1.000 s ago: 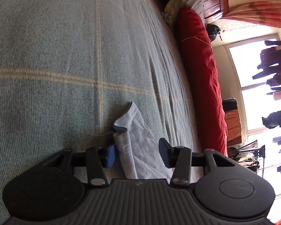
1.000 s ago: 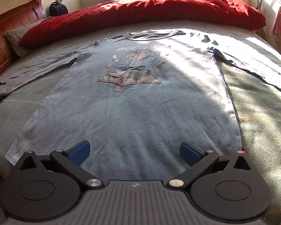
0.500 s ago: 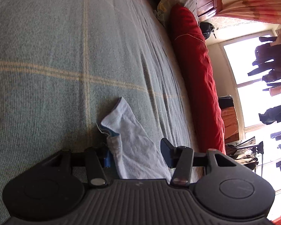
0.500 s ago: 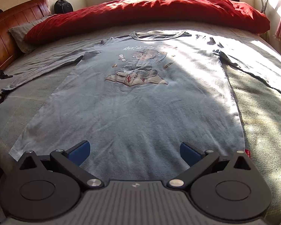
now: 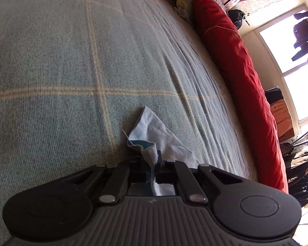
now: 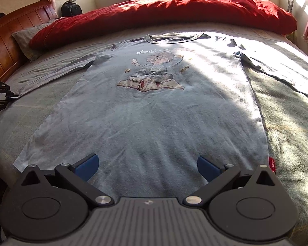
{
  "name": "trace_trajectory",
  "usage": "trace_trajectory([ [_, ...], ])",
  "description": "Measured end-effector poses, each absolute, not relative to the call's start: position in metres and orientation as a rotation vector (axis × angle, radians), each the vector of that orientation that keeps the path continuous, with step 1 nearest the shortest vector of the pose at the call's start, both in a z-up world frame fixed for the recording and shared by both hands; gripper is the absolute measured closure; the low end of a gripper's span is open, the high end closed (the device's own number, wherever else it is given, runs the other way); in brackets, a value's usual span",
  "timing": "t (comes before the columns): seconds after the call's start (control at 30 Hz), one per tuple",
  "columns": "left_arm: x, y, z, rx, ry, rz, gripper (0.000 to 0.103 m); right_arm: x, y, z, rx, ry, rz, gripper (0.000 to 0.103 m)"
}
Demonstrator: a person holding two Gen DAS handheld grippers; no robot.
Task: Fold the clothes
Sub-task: 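Close the left gripper on the light-blue sleeve cuff, then lift the cuff with the left gripper and carry the sleeve across the shirt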
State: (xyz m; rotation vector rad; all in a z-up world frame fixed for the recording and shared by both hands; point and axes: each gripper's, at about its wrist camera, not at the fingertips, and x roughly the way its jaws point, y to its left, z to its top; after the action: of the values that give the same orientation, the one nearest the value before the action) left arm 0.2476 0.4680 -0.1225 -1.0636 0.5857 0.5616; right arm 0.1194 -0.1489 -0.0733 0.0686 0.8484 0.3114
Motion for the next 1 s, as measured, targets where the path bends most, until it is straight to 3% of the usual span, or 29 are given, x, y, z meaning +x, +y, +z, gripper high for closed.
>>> trace_trajectory([
  [0.5, 0.286, 0.420, -0.043, -0.857, 0.670, 0.422, 0.101, 0.104, -0.171, -0.066, 0.098, 0.824, 0.358, 0.000],
  [1.0, 0.332, 0.303, 0.032, -0.629, 0.714, 0.222, 0.101, 0.089, -0.180, -0.059, 0.051, 0.816, 0.458, 0.000],
])
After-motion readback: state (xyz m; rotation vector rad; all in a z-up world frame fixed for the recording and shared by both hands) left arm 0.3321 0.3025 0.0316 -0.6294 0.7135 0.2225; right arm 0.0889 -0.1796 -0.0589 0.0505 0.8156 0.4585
